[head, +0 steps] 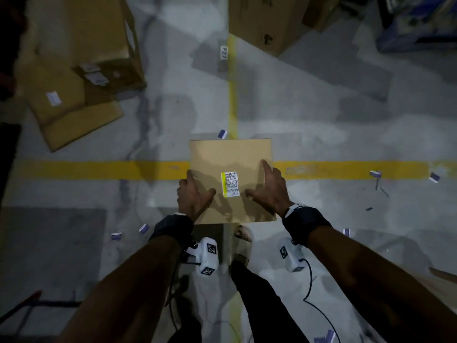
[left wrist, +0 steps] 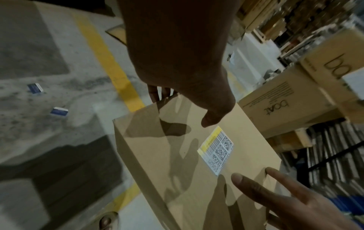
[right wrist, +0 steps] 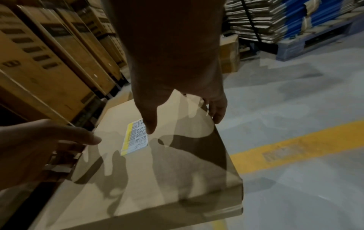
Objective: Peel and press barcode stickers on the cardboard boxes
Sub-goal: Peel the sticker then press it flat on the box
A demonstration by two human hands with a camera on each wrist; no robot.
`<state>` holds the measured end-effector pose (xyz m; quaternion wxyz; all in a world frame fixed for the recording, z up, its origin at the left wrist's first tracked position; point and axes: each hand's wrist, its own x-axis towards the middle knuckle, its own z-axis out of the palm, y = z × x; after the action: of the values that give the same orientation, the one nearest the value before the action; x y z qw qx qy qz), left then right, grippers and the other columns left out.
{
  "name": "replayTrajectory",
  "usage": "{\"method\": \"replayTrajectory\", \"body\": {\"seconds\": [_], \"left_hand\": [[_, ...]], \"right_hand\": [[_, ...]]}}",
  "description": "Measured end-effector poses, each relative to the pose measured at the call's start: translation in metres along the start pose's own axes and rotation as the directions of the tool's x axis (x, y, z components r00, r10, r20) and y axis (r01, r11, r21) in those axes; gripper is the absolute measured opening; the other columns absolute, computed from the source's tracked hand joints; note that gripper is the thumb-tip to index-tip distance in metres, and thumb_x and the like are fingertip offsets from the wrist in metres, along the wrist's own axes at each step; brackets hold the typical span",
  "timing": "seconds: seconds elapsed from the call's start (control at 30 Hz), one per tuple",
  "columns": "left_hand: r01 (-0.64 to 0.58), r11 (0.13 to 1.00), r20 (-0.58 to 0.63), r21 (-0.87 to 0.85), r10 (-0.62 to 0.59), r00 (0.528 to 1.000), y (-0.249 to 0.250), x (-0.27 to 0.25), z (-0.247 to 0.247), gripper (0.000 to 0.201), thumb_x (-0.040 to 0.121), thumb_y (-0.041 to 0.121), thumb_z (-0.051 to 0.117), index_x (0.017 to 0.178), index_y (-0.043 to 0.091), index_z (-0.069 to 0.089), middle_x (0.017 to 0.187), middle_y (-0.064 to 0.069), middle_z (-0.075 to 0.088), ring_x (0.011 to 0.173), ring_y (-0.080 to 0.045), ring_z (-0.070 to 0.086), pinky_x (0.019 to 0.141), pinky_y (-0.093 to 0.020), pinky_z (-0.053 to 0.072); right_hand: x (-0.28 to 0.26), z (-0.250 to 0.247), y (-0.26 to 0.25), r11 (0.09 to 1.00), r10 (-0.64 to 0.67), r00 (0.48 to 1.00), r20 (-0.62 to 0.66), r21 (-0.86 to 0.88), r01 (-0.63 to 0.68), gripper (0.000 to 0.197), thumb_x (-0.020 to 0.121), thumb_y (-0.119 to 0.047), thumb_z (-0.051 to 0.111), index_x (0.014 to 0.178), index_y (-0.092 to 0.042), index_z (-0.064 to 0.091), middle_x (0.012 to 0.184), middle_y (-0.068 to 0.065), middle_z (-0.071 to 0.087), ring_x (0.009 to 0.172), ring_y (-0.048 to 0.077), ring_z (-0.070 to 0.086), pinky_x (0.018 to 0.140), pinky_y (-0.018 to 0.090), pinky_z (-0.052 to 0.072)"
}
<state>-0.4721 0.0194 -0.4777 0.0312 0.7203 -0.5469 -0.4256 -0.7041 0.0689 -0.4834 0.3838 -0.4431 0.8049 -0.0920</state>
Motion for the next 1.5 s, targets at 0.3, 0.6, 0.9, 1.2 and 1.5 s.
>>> {"method": "replayTrajectory", "body": {"seconds": [0.3,0.6,0.9,1.2,1.5], "left_hand": [[-0.078,0.997,-0.238,0.008,0.077,0.968,0.005,-0.082,-0.132,0.096,0.076,0.043,0.081,0.152,0.013,0.030,0.138,-0.018,0.044,0.127,-0.044,0.044,0.101,-0.058,0.041],[-0.138,0.990,-0.381,-0.033,0.115,0.918,-0.062,-0.197,-0.243,0.091,0.076,0.029,0.079,0.152,0.013,0.030,0.135,-0.018,0.042,0.124,-0.039,0.043,0.097,-0.047,0.041],[-0.263,0.961,-0.602,-0.086,0.160,0.782,-0.115,-0.301,-0.372,0.099,0.053,0.057,0.061,0.141,0.015,0.044,0.123,-0.016,0.053,0.113,-0.038,0.054,0.096,-0.043,0.047],[-0.315,0.948,-0.815,-0.040,0.151,0.560,-0.119,-0.411,-0.476,0.088,0.056,0.048,0.065,0.135,0.014,0.050,0.117,-0.012,0.052,0.111,-0.036,0.052,0.096,-0.036,0.040],[-0.220,0.975,-0.950,-0.014,0.056,0.307,-0.199,-0.520,-0.539,0.099,0.048,0.069,0.055,0.131,0.015,0.054,0.111,-0.007,0.049,0.106,-0.032,0.053,0.091,-0.037,0.041]], "right_hand": [[-0.090,-0.046,-0.123,0.990,-0.138,0.989,-0.062,-0.028,0.136,0.099,0.069,-0.050,0.088,0.150,-0.023,0.037,0.127,0.017,0.060,0.117,0.039,0.058,0.088,0.038,0.047],[-0.209,-0.051,-0.225,0.948,-0.294,0.954,-0.052,-0.144,0.285,0.093,0.073,-0.049,0.088,0.151,-0.027,0.044,0.142,0.010,0.060,0.130,0.035,0.054,0.099,0.041,0.047],[-0.329,-0.057,-0.345,0.844,-0.531,0.840,-0.107,-0.150,0.514,0.091,0.068,-0.052,0.090,0.146,-0.025,0.051,0.140,0.009,0.062,0.130,0.035,0.054,0.097,0.040,0.047],[-0.434,-0.077,-0.436,0.714,-0.697,0.683,-0.219,-0.121,0.690,0.093,0.069,-0.051,0.090,0.149,-0.026,0.049,0.143,0.005,0.061,0.131,0.033,0.054,0.100,0.042,0.046],[-0.545,-0.028,-0.499,0.509,-0.855,0.485,-0.182,-0.124,0.852,0.087,0.069,-0.057,0.088,0.144,-0.025,0.056,0.131,0.007,0.068,0.118,0.032,0.063,0.091,0.041,0.053]]}}
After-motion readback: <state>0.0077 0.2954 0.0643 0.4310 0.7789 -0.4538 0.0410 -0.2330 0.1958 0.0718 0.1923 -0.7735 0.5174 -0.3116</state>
